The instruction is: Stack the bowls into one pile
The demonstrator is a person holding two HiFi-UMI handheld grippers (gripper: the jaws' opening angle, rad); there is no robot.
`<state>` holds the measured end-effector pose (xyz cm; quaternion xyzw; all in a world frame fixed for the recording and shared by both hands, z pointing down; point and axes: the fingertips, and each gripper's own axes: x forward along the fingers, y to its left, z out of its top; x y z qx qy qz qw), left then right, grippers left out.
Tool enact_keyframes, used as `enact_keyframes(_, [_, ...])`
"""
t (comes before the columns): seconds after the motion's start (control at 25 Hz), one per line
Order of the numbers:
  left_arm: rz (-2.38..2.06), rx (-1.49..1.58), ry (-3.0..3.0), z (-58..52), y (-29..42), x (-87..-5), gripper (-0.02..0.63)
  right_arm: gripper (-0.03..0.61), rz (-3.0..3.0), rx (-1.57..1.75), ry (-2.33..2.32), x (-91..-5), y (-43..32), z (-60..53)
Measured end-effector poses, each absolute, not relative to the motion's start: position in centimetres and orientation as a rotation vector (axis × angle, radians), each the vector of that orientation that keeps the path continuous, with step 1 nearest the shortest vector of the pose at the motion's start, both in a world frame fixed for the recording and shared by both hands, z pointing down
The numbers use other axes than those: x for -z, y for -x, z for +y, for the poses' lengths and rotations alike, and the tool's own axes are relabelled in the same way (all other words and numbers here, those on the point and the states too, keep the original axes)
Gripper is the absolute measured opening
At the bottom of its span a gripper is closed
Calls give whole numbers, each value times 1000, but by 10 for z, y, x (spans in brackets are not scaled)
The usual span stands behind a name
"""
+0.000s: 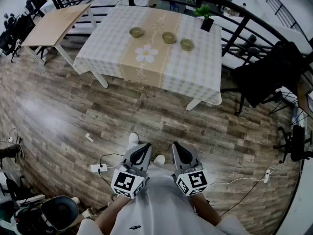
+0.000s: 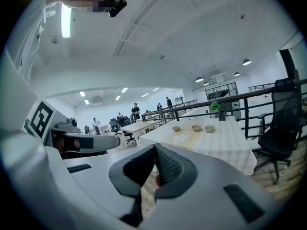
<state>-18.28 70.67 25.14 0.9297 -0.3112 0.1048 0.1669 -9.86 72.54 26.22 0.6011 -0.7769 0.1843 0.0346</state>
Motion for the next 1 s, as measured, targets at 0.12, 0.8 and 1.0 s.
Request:
enact_keyframes(0.12, [-842, -311, -2641, 704, 180, -251, 17, 34, -2374, -572, -1868, -262, 99, 723])
enact_keyframes(0.8, [-761, -272, -2567, 564, 219, -260, 17, 35, -2298, -746, -1946, -266, 135, 584])
enact_keyframes(1.0, [-685, -259, -2599, 491, 243, -248, 17, 34, -2279, -718, -1982, -250, 167, 507])
